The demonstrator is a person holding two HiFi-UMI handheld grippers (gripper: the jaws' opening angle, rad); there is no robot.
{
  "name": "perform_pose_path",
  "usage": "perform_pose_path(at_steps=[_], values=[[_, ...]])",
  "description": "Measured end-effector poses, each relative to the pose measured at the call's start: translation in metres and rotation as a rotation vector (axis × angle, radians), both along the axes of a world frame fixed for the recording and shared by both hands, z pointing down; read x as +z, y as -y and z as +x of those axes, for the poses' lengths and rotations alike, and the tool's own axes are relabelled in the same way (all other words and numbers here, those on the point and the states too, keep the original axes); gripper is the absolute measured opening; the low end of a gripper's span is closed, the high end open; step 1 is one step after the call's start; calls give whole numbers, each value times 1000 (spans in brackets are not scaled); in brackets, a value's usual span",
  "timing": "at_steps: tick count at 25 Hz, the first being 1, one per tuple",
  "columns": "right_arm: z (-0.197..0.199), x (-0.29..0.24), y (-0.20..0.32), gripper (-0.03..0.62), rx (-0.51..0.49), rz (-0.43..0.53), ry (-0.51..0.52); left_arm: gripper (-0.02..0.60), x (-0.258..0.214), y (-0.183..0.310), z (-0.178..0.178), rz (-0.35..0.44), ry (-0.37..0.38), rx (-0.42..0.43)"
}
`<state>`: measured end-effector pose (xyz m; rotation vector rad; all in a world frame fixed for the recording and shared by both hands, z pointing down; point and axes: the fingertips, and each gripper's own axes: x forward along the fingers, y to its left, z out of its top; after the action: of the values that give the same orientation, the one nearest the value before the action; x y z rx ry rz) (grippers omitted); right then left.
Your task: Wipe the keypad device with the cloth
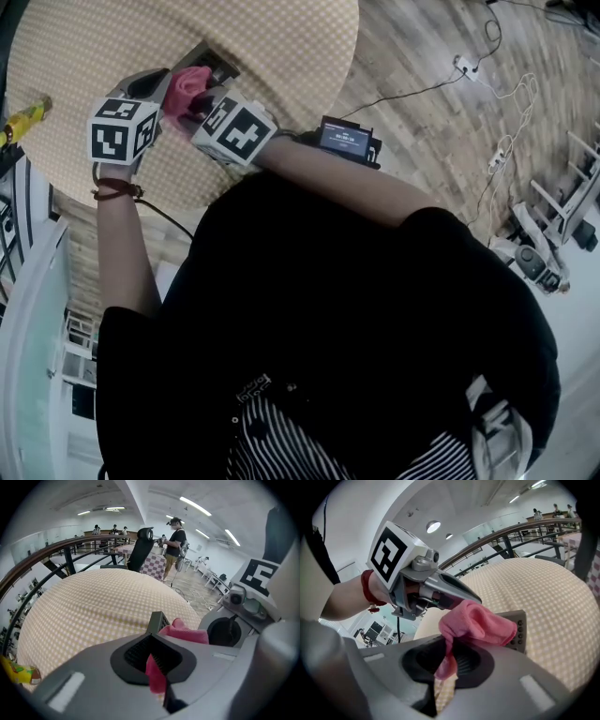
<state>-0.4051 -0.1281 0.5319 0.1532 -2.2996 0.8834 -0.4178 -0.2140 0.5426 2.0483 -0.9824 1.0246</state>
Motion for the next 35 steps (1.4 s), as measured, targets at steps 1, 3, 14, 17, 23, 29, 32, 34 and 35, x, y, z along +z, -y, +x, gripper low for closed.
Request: perform_pose_path(at_steps=[1,3,14,17,23,29,32,34,35], values=[[-2,2,1,48,7,-1,-5,6,4,-2,1,-19,14,5],[-6,7,4,48,14,0,-12,6,11,-8,1,-49,28,9],[-19,23,18,48,9,29,-49,6,19,-5,-5,-66,63,-3],[-20,30,21,48,6,42,-54,5,20,-4,-5,-63,72,1],[-16,50,20,48,-13,24,-52,5,21,-3,-3,-67,83,16],[5,91,-7,46,-4,-28,-130,6,22,-4,-4,-69,87,32],[14,102,-10,46,-10,-49,-144,6,21,-5,-3,-65,87,27],[16,102,-10,46,-6,-61,-163,5,21,-4,-3,-59,81,14],[16,100,-9,46,5,-71,-173,5,21,-3,-3,-56,77,7]])
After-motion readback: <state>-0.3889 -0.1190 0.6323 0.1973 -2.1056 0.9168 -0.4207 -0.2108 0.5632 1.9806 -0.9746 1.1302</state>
